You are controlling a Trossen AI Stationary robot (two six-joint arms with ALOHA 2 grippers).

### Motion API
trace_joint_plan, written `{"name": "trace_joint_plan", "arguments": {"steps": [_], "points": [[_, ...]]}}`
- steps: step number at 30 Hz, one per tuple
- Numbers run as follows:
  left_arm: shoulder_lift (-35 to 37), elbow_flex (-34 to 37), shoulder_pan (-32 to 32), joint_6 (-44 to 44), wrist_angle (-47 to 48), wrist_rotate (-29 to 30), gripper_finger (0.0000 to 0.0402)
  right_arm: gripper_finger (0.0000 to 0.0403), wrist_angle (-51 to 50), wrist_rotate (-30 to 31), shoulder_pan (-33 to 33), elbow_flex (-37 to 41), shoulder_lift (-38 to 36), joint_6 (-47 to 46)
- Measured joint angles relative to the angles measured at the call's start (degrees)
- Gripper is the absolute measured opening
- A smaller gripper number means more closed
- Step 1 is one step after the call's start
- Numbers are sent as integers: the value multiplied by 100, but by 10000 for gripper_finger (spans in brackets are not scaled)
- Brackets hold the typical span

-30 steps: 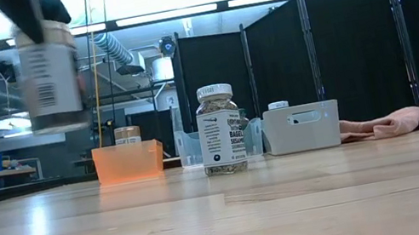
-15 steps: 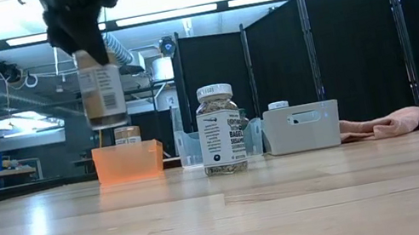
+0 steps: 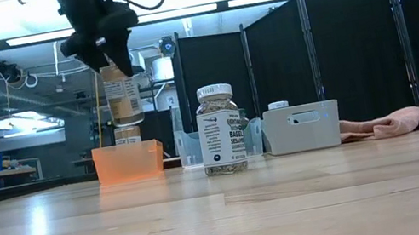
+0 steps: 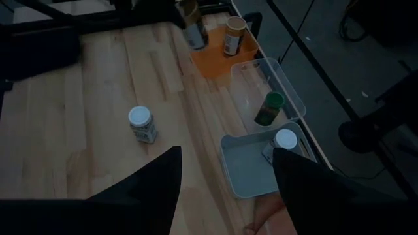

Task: Sort spices by type
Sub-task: Put the gold seasoning bottle into the orange bin

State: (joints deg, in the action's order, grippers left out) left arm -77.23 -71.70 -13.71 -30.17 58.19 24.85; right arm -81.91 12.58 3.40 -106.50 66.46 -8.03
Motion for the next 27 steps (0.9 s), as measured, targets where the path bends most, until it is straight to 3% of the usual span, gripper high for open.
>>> {"name": "trace_joint_plan", "arguments": {"steps": [13,27], "points": [[-2,0,-1022,-572,-220,162,281,248,-2,2,0,-2,0,-147],[-311,-4,-1111,-1213,-324,298,281,248,-2,-2,0,-2,0,-147]]}}
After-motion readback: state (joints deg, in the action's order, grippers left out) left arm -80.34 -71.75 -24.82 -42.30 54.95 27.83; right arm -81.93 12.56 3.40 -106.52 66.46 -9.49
